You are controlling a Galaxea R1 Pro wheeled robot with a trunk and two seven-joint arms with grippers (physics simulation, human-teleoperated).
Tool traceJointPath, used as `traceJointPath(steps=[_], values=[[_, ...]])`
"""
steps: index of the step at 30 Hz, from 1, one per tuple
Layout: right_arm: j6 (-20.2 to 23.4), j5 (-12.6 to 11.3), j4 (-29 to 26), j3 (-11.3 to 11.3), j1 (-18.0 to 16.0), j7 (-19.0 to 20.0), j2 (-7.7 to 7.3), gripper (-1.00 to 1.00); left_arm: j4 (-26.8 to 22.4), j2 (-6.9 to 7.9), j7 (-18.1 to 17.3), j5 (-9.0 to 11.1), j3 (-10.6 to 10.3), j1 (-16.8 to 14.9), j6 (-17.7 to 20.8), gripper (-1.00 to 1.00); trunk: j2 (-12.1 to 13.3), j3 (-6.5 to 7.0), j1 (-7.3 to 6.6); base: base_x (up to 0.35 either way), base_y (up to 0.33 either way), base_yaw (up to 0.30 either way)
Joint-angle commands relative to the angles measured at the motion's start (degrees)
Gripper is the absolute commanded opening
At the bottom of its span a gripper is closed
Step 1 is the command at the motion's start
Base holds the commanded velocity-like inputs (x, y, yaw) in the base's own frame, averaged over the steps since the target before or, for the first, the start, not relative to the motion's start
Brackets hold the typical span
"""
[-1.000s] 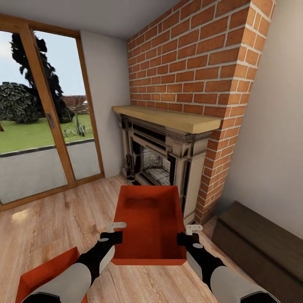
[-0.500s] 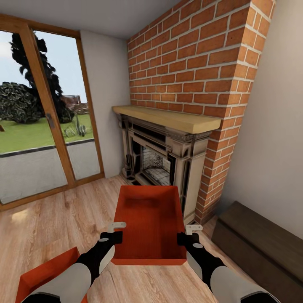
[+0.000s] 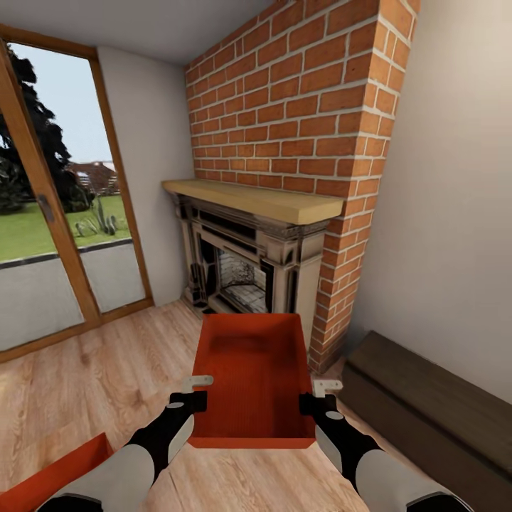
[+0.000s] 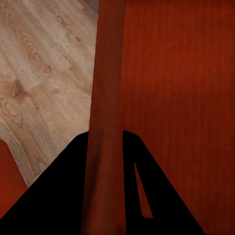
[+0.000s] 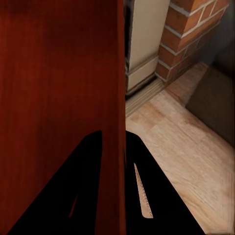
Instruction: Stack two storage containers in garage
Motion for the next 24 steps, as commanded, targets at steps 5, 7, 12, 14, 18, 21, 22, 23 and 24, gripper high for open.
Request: traceJointPath(steps=[5, 7, 12, 14, 18, 21, 22, 23, 24], values=[[-0.31, -0.71, 1.12, -0.89, -0.04, -2.67, -0.04, -1.00, -0.51, 0.05, 0.41, 0.99, 3.23, -0.05, 0.41, -1.00, -0.11, 0.15, 0.03, 0.000, 0.000, -0.218], [-0.34, -0.73, 1.11, -0.89, -0.04, -2.67, -0.07, -1.00, -0.51, 0.06, 0.41, 0.99, 3.23, -0.05, 0.41, -1.00, -0.11, 0.19, 0.03, 0.000, 0.000, -0.082], [-0.32, -0.77, 1.12, -0.89, -0.04, -2.67, -0.08, -1.00, -0.51, 0.04, 0.41, 0.99, 3.23, -0.05, 0.41, -1.00, -0.11, 0.23, 0.03, 0.000, 0.000, -0.024], [-0.34, -0.77, 1.12, -0.89, -0.04, -2.67, -0.08, -1.00, -0.51, 0.04, 0.41, 0.99, 3.23, -0.05, 0.41, -1.00, -0.11, 0.29, 0.03, 0.000, 0.000, -0.005], [-0.38, -0.78, 1.12, -0.89, -0.04, -2.67, -0.07, -1.00, -0.51, 0.04, 0.41, 0.99, 3.23, -0.05, 0.41, -1.00, -0.11, 0.54, 0.03, 0.000, 0.000, -0.001], [-0.37, -0.76, 1.12, -0.87, -0.04, -2.67, -0.08, -1.00, -0.51, 0.04, 0.41, 0.99, 3.23, -0.05, 0.41, -1.00, -0.11, 0.65, 0.03, 0.000, 0.000, 0.000], [-0.38, -0.67, 1.12, -0.85, -0.04, -2.67, -0.06, -1.00, -0.51, 0.04, 0.41, 0.99, 3.23, -0.05, 0.41, -1.00, -0.11, 0.67, 0.03, 0.000, 0.000, 0.000], [-0.38, -0.58, 1.12, -0.80, -0.04, -2.67, -0.04, -1.00, -0.51, 0.04, 0.41, 0.99, 3.23, -0.05, 0.41, -1.00, -0.11, 0.68, 0.03, 0.000, 0.000, 0.000], [-0.38, -0.55, 1.12, -0.78, -0.04, -2.67, -0.03, -1.00, -0.51, 0.04, 0.41, 0.99, 3.23, -0.05, 0.41, -1.00, -0.11, 0.69, 0.03, 0.000, 0.000, 0.000]])
